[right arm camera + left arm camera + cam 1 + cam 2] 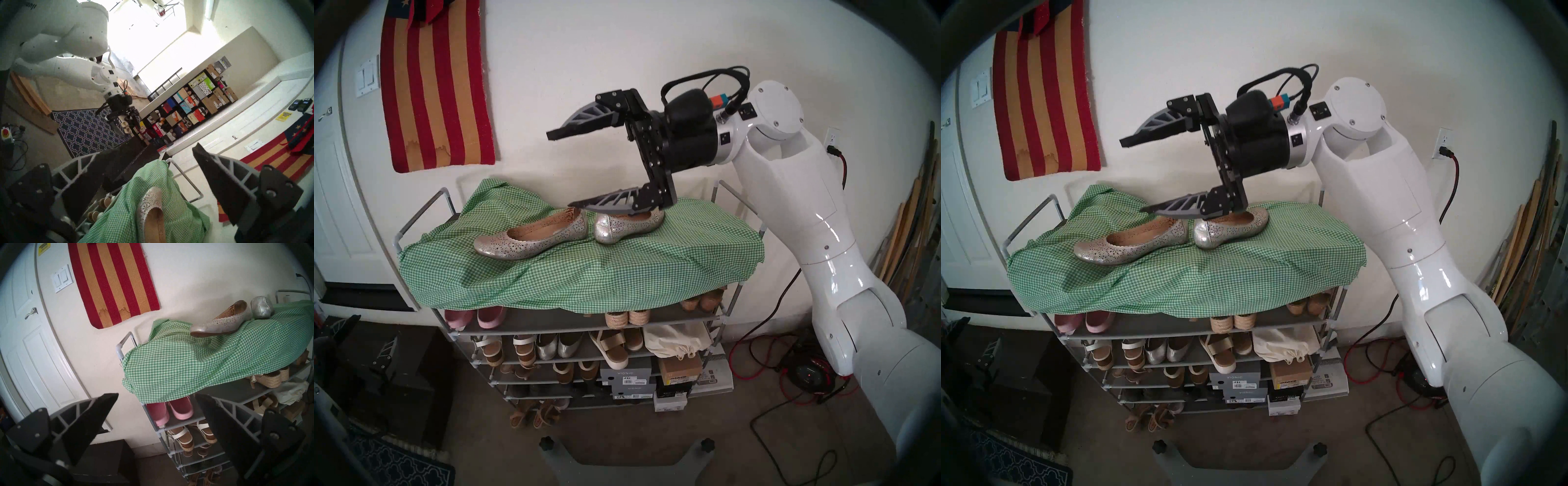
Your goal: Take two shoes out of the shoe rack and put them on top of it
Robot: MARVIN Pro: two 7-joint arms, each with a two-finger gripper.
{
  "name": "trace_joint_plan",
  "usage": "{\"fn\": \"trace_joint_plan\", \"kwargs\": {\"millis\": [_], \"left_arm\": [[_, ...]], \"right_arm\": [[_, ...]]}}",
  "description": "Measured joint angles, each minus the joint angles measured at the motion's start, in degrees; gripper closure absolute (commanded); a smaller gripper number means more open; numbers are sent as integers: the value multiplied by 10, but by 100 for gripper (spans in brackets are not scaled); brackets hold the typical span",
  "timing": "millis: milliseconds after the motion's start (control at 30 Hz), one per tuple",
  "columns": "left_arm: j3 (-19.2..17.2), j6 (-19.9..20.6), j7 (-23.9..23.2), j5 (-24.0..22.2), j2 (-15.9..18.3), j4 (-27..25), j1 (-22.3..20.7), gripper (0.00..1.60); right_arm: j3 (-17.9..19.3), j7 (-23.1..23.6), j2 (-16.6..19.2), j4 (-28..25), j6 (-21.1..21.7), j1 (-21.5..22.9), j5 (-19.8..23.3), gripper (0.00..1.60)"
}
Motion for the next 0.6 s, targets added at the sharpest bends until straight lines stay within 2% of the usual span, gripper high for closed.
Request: {"fn": "trace_joint_plan", "kwargs": {"millis": [333, 600], "left_arm": [[0, 0, 0, 0, -1, 0, 0, 0], [0, 5, 0, 0, -5, 0, 0, 0]], "right_arm": [[9, -97, 52, -90, -22, -70, -57, 0], [25, -175, 79, -146, -27, -124, -97, 0]]}}
